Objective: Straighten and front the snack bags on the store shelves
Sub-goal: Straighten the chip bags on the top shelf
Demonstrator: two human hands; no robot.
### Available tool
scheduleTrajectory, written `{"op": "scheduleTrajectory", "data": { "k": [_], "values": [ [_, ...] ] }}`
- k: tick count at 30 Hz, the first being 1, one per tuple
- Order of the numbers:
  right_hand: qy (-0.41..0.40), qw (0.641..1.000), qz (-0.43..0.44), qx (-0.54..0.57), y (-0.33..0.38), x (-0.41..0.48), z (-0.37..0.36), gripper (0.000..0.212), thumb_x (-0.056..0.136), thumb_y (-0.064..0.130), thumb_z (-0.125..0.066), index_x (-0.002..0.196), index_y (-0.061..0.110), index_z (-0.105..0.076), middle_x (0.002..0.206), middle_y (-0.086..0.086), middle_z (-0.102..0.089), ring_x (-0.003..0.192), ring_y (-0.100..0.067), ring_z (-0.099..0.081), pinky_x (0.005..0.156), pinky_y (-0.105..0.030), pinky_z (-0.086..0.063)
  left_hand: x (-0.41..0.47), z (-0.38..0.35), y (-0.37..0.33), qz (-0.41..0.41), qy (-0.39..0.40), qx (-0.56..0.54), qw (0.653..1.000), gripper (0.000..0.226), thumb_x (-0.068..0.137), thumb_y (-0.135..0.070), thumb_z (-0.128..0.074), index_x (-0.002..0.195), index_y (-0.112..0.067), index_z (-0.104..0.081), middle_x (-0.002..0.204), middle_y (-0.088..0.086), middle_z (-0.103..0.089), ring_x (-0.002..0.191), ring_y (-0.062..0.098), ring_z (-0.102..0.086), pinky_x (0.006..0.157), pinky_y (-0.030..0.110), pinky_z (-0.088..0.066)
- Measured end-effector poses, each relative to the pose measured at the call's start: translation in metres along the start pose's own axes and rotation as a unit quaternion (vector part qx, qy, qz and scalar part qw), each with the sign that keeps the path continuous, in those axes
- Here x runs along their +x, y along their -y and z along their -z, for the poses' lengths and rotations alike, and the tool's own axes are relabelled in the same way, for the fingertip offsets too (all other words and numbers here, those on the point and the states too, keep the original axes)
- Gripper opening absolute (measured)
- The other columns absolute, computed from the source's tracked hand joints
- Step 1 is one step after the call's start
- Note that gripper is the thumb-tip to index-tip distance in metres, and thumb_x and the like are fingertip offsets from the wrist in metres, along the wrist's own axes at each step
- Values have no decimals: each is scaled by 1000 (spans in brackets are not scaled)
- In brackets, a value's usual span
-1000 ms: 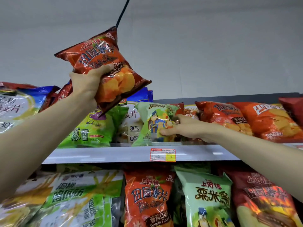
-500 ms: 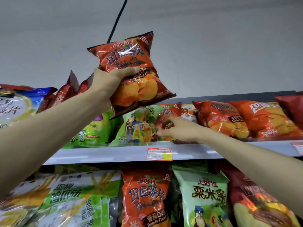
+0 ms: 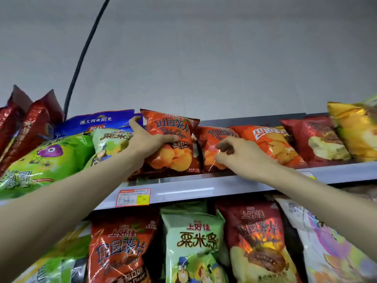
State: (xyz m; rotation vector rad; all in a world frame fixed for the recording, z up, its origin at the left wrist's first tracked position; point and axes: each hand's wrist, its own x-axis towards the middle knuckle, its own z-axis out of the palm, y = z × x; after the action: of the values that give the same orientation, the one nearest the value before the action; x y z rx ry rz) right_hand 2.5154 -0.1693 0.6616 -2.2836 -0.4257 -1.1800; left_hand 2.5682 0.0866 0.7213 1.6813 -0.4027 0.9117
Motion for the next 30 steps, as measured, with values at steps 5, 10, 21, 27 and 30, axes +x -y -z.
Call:
{"op": "scheduleTrajectory", "data": {
  "k": [5, 10, 21, 27, 30],
  "values": [
    [-5, 998, 10, -57, -15, -4, -3, 54, 91, 39, -64, 143, 24, -55, 142, 1, -57, 129, -20, -54, 105, -38, -46, 4, -16, 24, 19, 0, 57, 998, 126, 61, -53, -99, 154, -26, -19, 137, 5, -62, 120, 28, -65, 112, 48, -49],
    [64, 992, -18, -106, -26, -12, -7, 47, 96, 52, -50, 131, 22, -60, 133, -2, -63, 123, -29, -59, 100, -46, -51, -3, -18, 21, 27, -16, 96, 995, 123, 67, -55, -96, 156, -19, -21, 144, 11, -59, 126, 34, -62, 112, 53, -49],
    [180, 955, -51, -231, -13, -23, 26, 84, 87, 82, -27, 147, 26, -46, 152, -6, -53, 132, -34, -54, 108, -51, -45, -43, 7, -7, -86, 87, 389, 913, 99, 89, -42, -72, 164, -11, -15, 157, 26, -34, 138, 46, -45, 114, 52, -44],
    [123, 954, -36, -270, -6, -36, 46, 63, 103, 64, -37, 151, 25, -47, 148, -8, -57, 134, -34, -54, 104, -46, -46, -79, 14, -17, -169, 123, 475, 855, 53, 94, -41, -59, 137, -10, -56, 142, 16, -47, 134, 38, -43, 107, 52, -46],
    [104, 946, -26, -305, -6, -45, 56, 59, 105, 61, -37, 147, 22, -51, 147, -7, -59, 132, -33, -55, 88, -41, -43, -97, 5, -22, -198, 134, 473, 848, 44, 93, -43, -51, 117, -9, -64, 131, 15, -55, 125, 37, -48, 101, 51, -50]
  ]
}}
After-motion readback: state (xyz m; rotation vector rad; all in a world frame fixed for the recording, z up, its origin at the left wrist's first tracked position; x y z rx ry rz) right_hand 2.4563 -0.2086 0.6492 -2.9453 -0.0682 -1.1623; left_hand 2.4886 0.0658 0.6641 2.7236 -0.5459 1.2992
